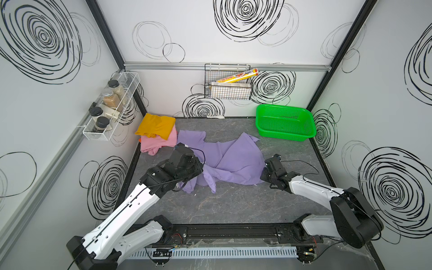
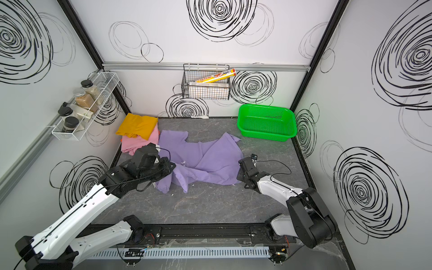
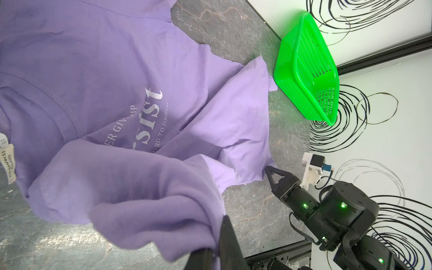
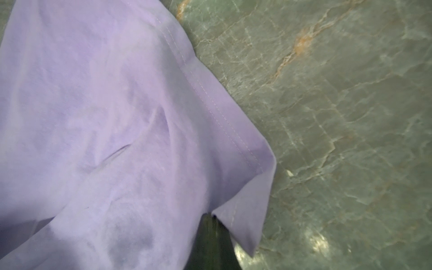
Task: Fold and stack t-shirts
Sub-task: Flatten out the T-shirt at the center of the board.
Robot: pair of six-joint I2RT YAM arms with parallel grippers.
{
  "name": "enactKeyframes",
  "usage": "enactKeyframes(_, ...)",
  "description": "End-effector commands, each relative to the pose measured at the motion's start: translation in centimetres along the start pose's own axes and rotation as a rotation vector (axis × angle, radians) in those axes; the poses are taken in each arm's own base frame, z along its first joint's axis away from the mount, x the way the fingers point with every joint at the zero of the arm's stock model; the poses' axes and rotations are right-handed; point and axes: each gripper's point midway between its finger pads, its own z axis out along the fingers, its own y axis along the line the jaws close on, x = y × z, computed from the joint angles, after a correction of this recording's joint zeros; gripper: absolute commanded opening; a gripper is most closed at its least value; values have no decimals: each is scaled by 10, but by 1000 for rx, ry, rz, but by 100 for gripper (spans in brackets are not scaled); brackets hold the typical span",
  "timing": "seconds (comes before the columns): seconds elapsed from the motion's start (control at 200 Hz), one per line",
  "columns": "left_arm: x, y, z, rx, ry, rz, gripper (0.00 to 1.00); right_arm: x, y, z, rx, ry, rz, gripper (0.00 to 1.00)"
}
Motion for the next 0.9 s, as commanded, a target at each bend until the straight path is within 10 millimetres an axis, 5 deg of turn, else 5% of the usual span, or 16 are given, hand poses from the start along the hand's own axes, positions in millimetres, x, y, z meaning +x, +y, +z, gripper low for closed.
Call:
enactKeyframes(0.0,-8,-8,-2,41,-29,15,0,-24,7,-15,-5,-62,-26,0)
enactKeyframes(0.29,-8,-12,0,57,-27,17,0,-59,3,-53,29,-189,-42,0)
enactKeyframes(0.561,-16,-19,-5,60,-53,29,0,-113,19,-100,34,-328,-83,0)
enactKeyframes(0.896,-60,-61,-60,148,-200,28,0,-170,53,-168,-59,-481,-139,0)
